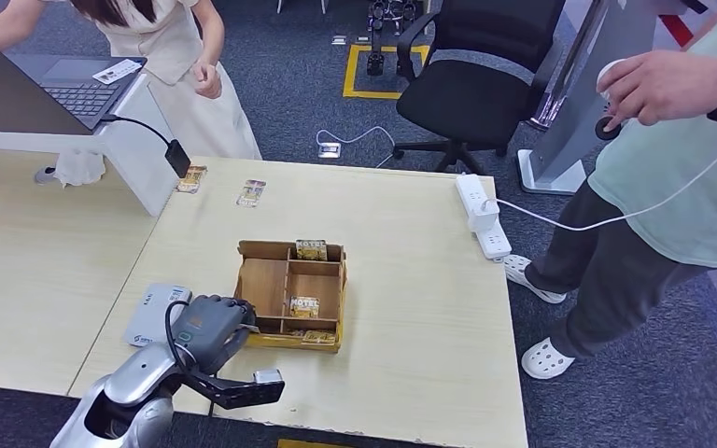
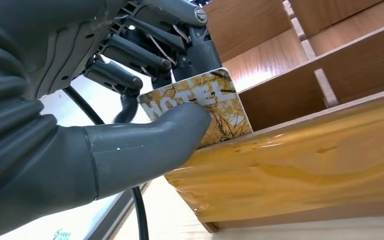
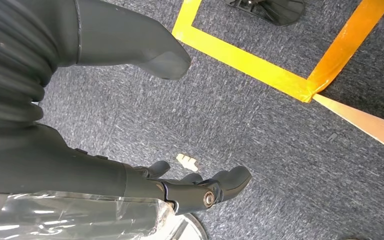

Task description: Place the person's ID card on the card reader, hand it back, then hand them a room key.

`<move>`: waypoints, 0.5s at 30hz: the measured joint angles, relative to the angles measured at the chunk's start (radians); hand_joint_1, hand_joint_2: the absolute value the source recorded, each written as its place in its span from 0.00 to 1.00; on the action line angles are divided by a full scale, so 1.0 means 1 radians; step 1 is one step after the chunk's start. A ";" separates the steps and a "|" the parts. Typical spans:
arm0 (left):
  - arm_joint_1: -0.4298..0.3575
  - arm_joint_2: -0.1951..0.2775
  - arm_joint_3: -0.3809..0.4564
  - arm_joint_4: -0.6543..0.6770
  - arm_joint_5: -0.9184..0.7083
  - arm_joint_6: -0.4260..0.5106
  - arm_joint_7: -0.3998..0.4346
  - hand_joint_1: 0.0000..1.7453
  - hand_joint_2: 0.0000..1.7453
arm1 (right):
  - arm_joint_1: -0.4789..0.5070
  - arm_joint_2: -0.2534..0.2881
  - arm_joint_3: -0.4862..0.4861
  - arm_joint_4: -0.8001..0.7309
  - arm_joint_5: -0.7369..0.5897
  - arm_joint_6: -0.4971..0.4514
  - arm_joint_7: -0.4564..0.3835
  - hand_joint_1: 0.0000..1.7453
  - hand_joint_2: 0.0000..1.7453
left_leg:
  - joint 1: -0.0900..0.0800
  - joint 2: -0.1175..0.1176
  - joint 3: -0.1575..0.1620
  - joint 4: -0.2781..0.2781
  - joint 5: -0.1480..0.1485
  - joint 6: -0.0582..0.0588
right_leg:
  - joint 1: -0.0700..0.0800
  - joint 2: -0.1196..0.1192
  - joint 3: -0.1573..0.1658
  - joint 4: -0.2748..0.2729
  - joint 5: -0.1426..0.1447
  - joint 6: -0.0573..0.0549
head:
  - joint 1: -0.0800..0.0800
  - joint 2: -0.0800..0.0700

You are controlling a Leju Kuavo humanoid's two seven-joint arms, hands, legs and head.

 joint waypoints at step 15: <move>0.006 0.001 0.000 0.000 0.003 0.003 0.002 0.85 1.00 | 0.000 0.000 0.000 0.000 -0.010 0.000 0.000 0.00 1.00 | 0.000 0.000 0.000 0.000 0.000 0.000 | 0.000 0.000 0.000 0.000 0.000 0.000 | 0.000 0.000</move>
